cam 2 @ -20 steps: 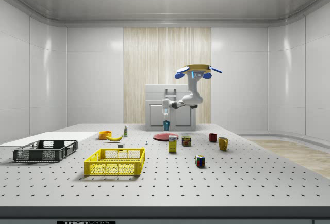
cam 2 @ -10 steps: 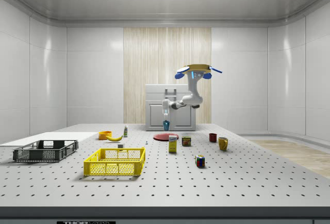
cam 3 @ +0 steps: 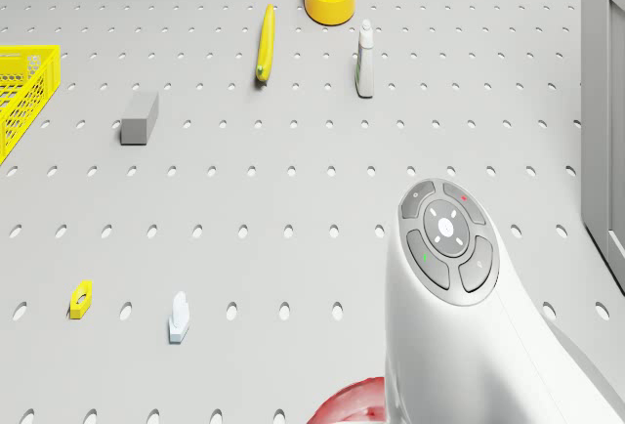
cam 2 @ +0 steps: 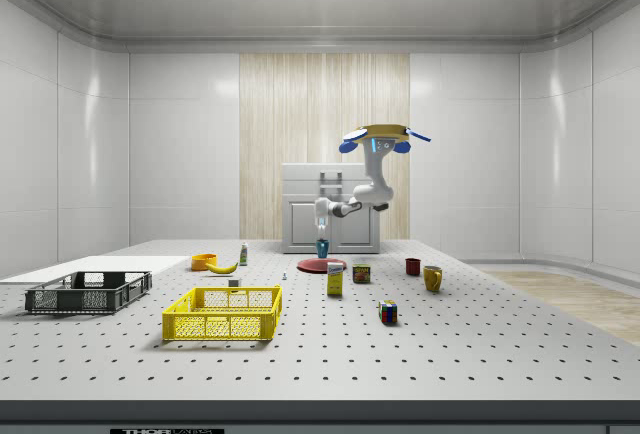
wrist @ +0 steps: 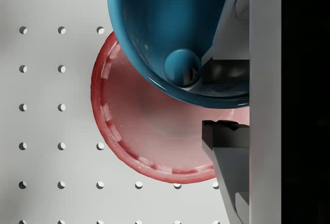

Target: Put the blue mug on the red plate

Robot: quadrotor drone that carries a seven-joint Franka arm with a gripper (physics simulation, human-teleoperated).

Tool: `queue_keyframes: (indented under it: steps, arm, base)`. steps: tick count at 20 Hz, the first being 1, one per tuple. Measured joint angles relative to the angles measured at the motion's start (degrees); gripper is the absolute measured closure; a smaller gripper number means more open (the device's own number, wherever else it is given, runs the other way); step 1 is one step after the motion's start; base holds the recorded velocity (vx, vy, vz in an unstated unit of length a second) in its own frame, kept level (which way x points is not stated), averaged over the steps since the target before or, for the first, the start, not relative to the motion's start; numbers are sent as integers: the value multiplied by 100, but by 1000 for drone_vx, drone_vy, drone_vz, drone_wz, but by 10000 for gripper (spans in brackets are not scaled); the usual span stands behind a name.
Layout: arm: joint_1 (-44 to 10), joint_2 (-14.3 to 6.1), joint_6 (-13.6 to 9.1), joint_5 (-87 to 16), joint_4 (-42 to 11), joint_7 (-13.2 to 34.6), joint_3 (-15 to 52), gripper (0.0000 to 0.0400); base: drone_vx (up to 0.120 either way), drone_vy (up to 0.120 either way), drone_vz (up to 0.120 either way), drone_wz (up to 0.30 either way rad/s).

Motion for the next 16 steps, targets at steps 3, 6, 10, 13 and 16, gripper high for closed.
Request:
queue_keyframes:
  steps: [3,6,10,13,16]
  arm:
    - [24,1,66,-88,78,-81,-106,300]
    - [6,12,146,-221,164,-120,-259,300]
    - [-27,35,229,-370,259,-145,-426,300]
    - [-45,50,265,-441,304,-155,-504,254]
    - [-49,60,276,-470,323,-161,-535,120]
  base:
    - [0,0,0,0]
    - [0,0,0,0]
    - [0,0,0,0]
    - [0,0,0,0]
    - [0,0,0,0]
